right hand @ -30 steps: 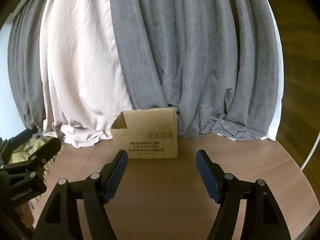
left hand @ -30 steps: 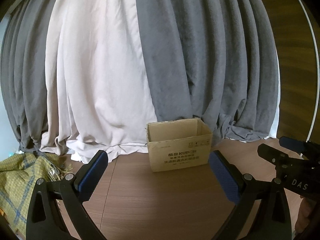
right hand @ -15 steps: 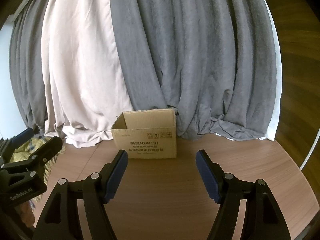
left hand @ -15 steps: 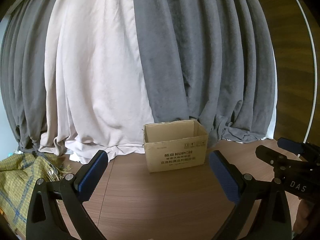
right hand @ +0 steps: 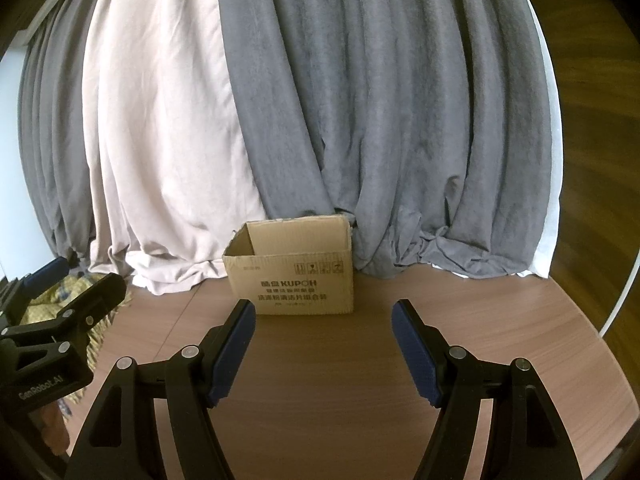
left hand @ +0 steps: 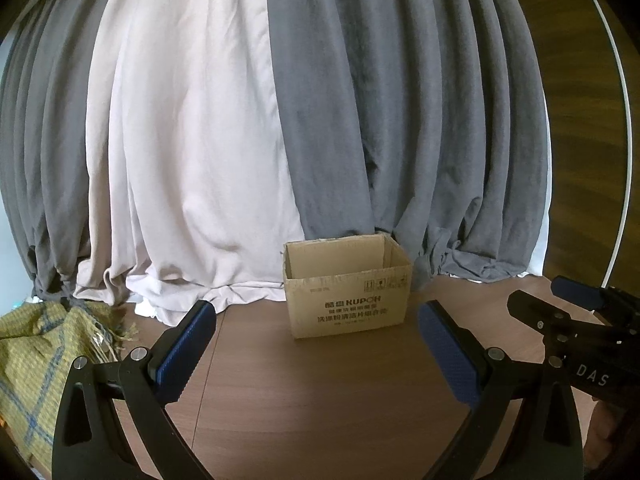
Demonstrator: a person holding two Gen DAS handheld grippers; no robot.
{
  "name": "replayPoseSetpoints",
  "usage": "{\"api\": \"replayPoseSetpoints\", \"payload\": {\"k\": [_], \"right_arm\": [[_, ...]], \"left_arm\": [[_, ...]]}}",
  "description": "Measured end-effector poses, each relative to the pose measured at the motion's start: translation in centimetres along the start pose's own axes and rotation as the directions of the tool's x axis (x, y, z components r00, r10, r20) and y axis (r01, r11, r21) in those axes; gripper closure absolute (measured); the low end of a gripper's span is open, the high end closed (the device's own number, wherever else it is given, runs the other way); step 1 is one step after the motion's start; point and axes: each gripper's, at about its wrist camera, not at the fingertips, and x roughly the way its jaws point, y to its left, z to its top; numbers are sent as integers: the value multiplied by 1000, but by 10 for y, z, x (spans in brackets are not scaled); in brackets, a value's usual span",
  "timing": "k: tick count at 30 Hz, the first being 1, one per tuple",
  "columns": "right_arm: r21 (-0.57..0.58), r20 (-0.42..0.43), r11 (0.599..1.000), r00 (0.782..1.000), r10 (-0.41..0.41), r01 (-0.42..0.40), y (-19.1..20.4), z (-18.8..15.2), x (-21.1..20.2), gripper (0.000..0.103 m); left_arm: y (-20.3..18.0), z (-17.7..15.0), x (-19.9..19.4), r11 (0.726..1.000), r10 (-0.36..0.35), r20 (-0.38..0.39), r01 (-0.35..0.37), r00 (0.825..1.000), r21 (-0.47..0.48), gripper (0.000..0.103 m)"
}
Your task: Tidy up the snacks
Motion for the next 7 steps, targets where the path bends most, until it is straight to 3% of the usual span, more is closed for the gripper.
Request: {"api": "replayPoseSetpoints", "payload": {"k": [7], "right_arm": [[1, 0, 1000, 1000, -3, 3, 2, -1, -2, 32]], "left_arm": [[-1, 1, 1, 1000, 1, -3, -1, 1000, 0, 0]]}}
